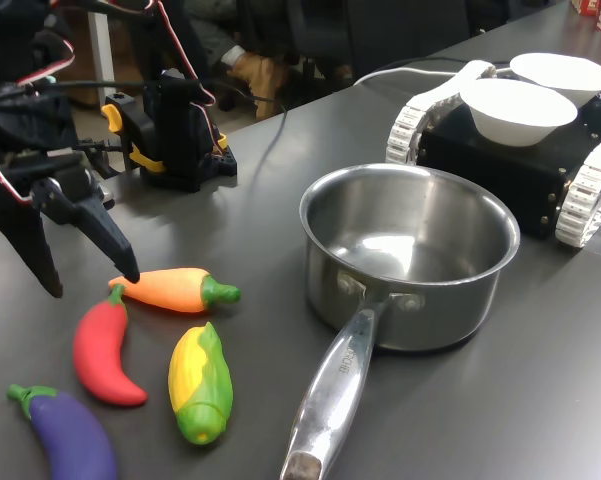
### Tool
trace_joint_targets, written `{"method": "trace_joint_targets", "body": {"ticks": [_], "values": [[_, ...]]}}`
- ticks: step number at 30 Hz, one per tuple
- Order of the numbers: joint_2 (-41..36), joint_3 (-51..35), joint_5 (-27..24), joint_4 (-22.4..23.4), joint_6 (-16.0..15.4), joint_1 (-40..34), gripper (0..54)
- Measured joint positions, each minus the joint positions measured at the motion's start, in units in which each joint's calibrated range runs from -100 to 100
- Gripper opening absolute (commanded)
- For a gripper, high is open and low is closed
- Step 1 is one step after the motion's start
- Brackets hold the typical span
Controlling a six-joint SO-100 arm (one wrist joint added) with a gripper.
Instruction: Pick up the chilli and place them in the pan
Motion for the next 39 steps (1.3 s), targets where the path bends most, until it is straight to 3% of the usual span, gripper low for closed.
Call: {"method": "trace_joint_targets", "body": {"ticks": [9, 18, 28, 39], "values": [[2.95, 0.00, 2.10, -2.72, 3.58, -0.77, 37.5], [6.14, 0.00, 3.17, -6.20, 5.23, -0.88, 36.4], [7.91, 0.09, 3.57, -6.54, 6.89, -3.85, 34.9], [9.01, 1.36, 3.32, -6.54, 9.55, -7.81, 29.4]]}}
